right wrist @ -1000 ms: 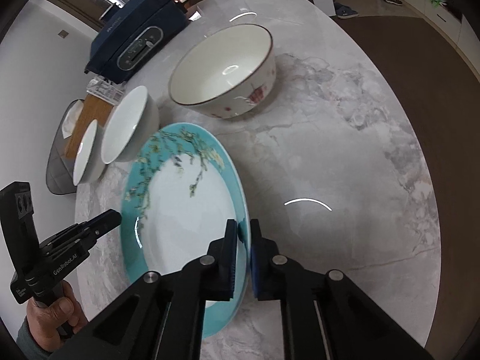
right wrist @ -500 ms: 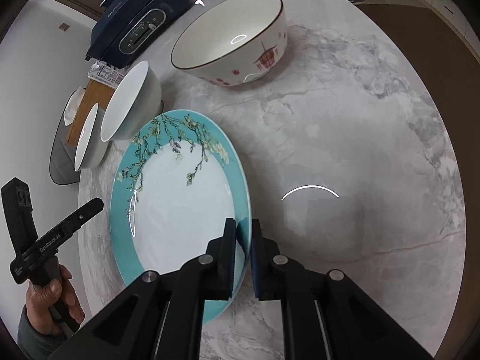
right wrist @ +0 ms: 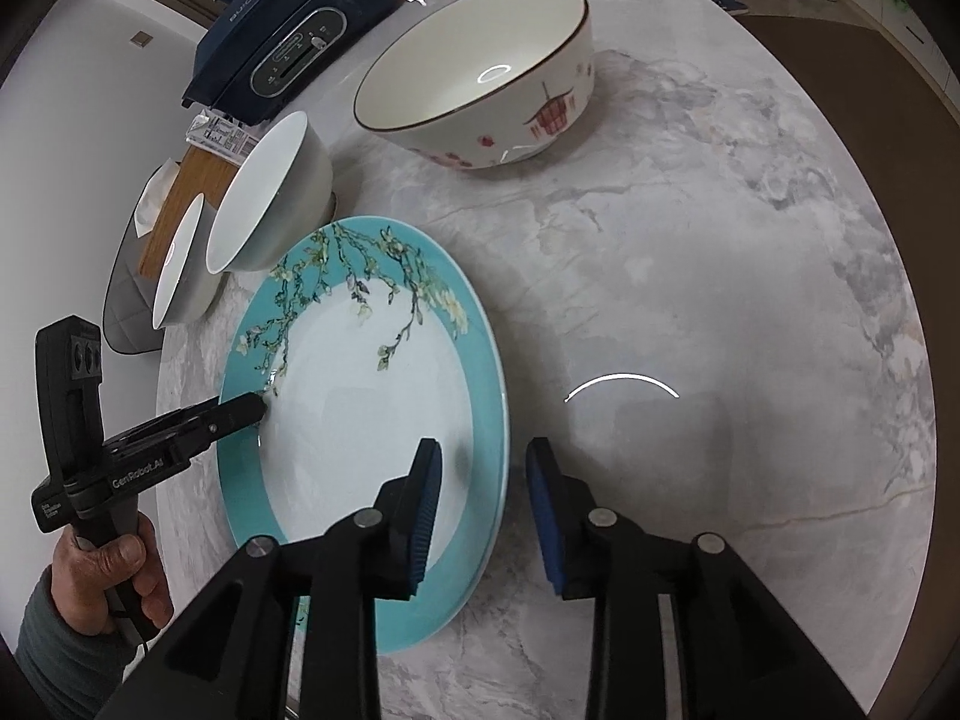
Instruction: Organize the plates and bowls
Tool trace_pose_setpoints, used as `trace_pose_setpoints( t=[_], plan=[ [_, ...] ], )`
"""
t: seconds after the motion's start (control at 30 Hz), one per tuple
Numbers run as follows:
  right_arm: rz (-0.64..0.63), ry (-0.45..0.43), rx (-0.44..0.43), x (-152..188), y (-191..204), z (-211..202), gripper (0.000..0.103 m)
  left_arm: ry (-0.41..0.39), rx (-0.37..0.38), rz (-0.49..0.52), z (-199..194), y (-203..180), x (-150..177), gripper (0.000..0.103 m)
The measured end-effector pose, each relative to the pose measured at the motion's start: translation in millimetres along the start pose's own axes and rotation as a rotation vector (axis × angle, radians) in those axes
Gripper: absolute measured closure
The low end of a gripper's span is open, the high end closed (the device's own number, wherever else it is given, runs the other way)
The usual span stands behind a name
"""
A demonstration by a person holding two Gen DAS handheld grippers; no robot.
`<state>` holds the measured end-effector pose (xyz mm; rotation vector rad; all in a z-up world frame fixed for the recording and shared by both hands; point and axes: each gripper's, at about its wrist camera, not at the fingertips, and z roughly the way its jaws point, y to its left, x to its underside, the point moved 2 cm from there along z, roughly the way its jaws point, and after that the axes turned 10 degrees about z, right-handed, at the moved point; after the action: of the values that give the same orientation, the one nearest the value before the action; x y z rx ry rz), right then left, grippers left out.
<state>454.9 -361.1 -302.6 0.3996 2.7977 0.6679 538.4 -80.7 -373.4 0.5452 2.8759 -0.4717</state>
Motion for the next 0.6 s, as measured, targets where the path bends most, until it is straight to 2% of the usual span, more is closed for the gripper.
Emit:
trace_pose_setpoints(
  t=[0.07,0.13,0.2,0.27,0.6],
  plan=[
    [-0.007,0.016,0.011,-0.3,3.7,3.2,0.081,0.028,-0.011,0.042,3.5,-7.9,-2.7,0.084],
    [-0.036,0.007,0.056,0.9,8.2,3.9,0.083,0.047,-0.032,0.065,7.0,-16.4,-6.0,0.084],
    [-0.033,0.005,0.068,0.3,6.7,4.1,0.087,0.053,-0.015,0.055,7.1,-14.3,-7.1,0.085],
    [-0.009,0.009,0.046,-1.4,2.5,3.6,0.088,0.056,0.004,0.045,8.2,-13.2,-8.9,0.086],
    [0.023,-0.008,0.053,1.2,-1.6,-0.1,0.088,0.041,-0.003,0.041,3.1,-21.4,0.1,0.088]
  ],
)
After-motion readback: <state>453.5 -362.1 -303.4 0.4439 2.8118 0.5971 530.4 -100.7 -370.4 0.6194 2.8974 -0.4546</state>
